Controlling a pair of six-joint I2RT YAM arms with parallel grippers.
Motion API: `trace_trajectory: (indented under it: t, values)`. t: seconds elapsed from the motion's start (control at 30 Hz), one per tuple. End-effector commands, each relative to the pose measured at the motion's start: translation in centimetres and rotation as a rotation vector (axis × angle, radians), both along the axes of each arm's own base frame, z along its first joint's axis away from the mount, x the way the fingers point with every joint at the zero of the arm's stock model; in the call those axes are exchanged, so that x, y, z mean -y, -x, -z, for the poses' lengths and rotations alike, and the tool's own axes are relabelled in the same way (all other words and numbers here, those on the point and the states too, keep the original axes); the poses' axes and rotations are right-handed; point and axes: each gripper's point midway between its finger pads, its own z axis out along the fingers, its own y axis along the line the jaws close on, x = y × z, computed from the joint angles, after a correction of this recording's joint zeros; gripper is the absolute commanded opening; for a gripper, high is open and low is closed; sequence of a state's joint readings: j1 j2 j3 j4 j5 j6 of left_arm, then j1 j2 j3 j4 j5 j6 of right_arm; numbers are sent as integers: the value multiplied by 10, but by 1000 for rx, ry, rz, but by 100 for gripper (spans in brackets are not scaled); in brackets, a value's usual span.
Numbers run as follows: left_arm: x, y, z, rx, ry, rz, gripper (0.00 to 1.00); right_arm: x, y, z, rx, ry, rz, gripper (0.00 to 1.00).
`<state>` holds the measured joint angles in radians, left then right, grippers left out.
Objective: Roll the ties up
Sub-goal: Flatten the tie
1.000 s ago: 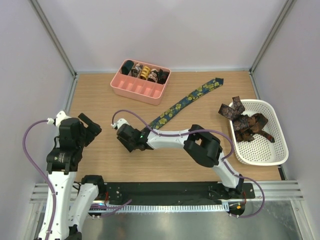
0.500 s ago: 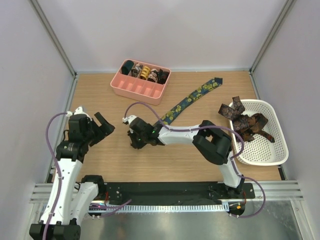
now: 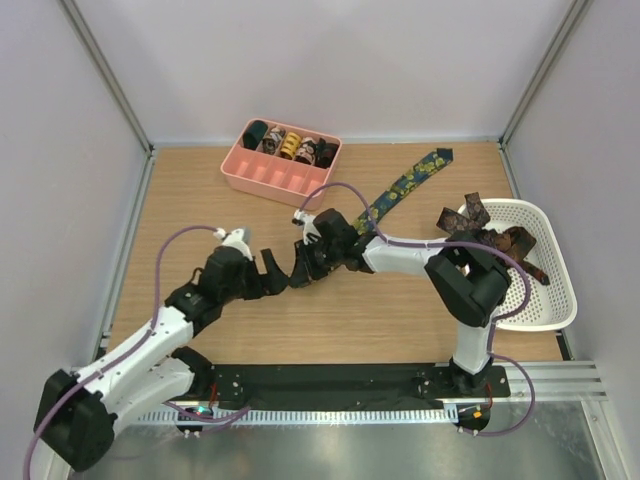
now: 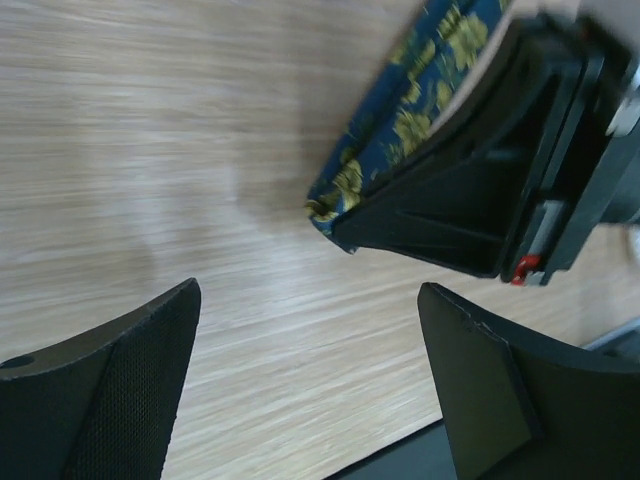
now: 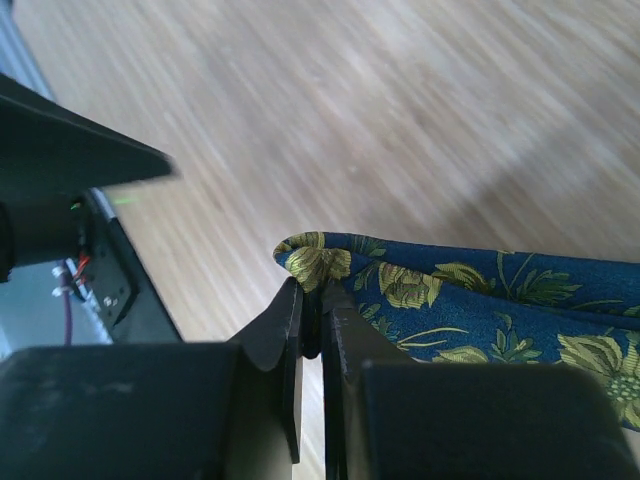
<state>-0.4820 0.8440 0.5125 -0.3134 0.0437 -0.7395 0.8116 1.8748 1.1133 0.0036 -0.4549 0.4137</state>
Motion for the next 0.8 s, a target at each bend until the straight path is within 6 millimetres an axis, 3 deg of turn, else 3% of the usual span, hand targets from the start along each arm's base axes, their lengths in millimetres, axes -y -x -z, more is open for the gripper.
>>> trace_trajectory:
  t: [0.0, 0.17, 0.4, 0.57, 0.77]
  values:
    - [41, -19, -21, 263, -35, 139, 91, -3, 11, -36, 26, -90, -76, 2]
    - [61, -17, -16, 421, -113, 255, 97, 3, 14, -38, -29, -126, -78, 2]
    - [68, -28, -6, 474, -251, 372, 91, 9, 18, -34, -73, -159, -99, 2]
    - [82, -18, 9, 490, -277, 535, 84, 12, 18, -31, -91, -164, -104, 2]
    - [102, -13, 11, 507, -247, 660, 80, 13, 21, -28, -120, -168, -116, 2]
